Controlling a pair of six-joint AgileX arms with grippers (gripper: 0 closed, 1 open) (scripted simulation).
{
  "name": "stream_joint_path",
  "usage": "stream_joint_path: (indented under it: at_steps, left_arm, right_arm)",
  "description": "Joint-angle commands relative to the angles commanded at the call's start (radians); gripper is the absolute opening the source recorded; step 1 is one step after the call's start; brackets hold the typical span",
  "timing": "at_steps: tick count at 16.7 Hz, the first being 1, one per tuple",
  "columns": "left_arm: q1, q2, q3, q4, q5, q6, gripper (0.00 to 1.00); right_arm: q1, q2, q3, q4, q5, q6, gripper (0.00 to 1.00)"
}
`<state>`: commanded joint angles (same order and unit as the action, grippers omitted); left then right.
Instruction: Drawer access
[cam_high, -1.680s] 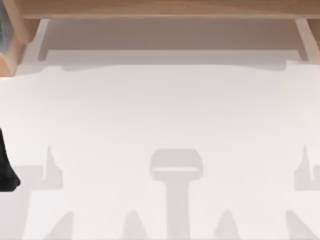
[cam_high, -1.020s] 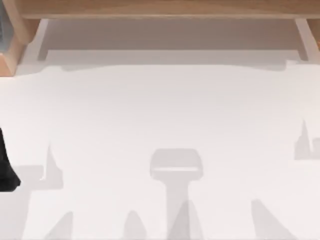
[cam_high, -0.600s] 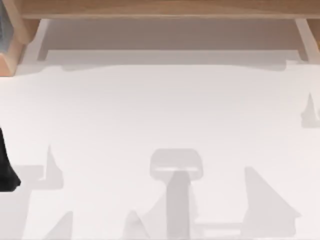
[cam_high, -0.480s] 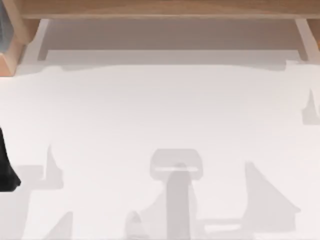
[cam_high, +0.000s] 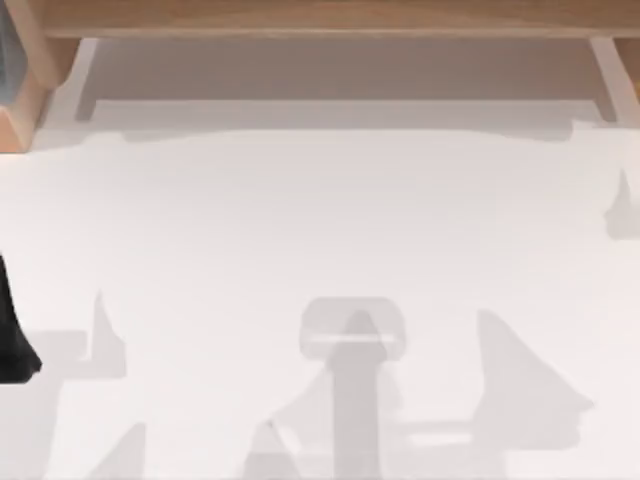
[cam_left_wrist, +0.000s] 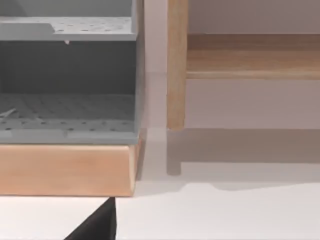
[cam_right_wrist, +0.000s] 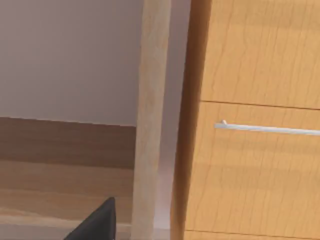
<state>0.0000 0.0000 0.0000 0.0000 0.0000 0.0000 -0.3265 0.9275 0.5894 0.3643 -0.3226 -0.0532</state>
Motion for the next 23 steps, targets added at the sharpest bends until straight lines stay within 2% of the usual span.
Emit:
stream_joint_path:
  at_steps: [4, 13, 16, 19, 23]
  left_arm:
    - [0.000, 0.000, 0.000, 0.000, 0.000, 0.000, 1.00]
    - [0.000, 0.000, 0.000, 0.000, 0.000, 0.000, 1.00]
    - [0.000, 0.000, 0.000, 0.000, 0.000, 0.000, 1.00]
    - [0.000, 0.000, 0.000, 0.000, 0.000, 0.000, 1.00]
    - [0.000, 0.000, 0.000, 0.000, 0.000, 0.000, 1.00]
  right_arm:
    - [-0.033, 0.231, 0.101, 0.152, -0.023, -0.233, 1.00]
    - [-0.110, 1.019, 0.380, 0.607, -0.079, -1.103, 1.00]
    - [-0.124, 1.217, 0.450, 0.732, -0.091, -1.328, 1.00]
    - [-0.131, 1.338, 0.496, 0.816, -0.098, -1.463, 1.00]
    - [-0.133, 1.374, 0.510, 0.843, -0.100, -1.504, 1.00]
